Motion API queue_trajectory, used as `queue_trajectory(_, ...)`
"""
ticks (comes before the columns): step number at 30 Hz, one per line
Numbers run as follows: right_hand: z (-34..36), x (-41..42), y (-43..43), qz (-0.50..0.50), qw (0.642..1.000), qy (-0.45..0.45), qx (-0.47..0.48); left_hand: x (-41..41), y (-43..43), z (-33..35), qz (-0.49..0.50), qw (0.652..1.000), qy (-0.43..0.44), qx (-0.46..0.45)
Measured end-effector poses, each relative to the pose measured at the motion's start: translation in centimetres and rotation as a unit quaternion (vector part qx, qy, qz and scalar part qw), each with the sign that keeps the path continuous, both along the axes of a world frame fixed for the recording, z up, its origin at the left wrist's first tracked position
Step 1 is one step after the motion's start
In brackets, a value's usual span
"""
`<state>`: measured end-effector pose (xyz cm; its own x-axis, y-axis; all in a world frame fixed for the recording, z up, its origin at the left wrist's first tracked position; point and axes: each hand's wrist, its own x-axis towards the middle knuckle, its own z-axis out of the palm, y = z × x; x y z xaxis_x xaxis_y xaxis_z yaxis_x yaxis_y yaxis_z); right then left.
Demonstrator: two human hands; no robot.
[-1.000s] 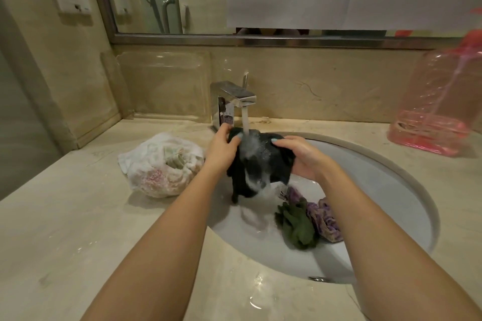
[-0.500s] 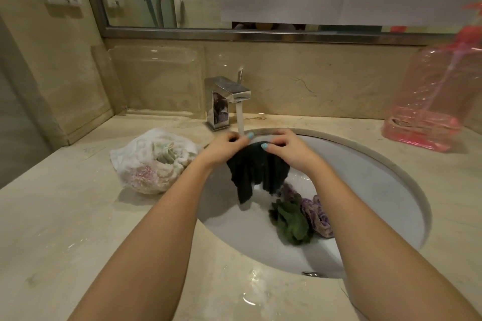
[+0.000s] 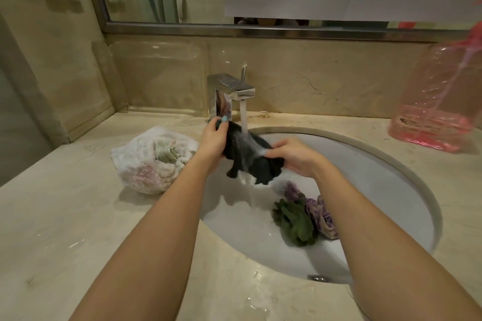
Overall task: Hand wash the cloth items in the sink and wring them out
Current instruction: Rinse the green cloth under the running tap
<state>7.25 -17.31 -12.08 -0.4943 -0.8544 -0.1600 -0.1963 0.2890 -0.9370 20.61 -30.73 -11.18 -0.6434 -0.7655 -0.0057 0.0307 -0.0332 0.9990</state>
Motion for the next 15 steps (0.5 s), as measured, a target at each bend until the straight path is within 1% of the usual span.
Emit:
queue_trajectory(2, -0.1, 0.1, -0.2, -0.021, 1.000, 0.007, -0.014, -0.3, -0.3, -0.2, 0.040, 0.999, 0.006, -0.021)
queue_trajectory(3, 0.0, 0.3, -0.4, -0.037, 0.999, -0.012, -0.036, -0.5, -0.5, -0.4, 0.057, 0.998, 0.007, -0.032)
queue_trajectory(6, 0.6, 1.7, -1.4, -0.087, 0.980, -0.126, -0.126, -1.2, -0.2, -1.1, 0.080, 0.996, 0.002, -0.051)
queue_trajectory(7, 0.7, 2.4, -2.0, -0.108, 0.972, -0.144, -0.148, -1.6, 0.1, -1.4, 0.089, 0.995, 0.000, -0.051)
queue_trajectory(9, 0.7, 4.0, -3.3, -0.137, 0.969, -0.124, -0.166, -2.5, 1.6, -0.9, 0.100, 0.994, 0.005, -0.051)
queue_trajectory(11, 0.5, 5.2, -4.4, -0.156, 0.972, -0.065, -0.165, -3.4, 2.8, -0.4, 0.118, 0.991, 0.001, -0.069)
queue_trajectory(13, 0.5, 6.3, -5.0, -0.166, 0.972, -0.027, -0.164, -3.6, 2.8, -0.3, 0.142, 0.987, -0.022, -0.074)
queue_trajectory(15, 0.6, 6.7, -5.4, -0.152, 0.973, 0.013, -0.172, -3.2, 2.1, -0.6, 0.160, 0.983, -0.058, -0.064)
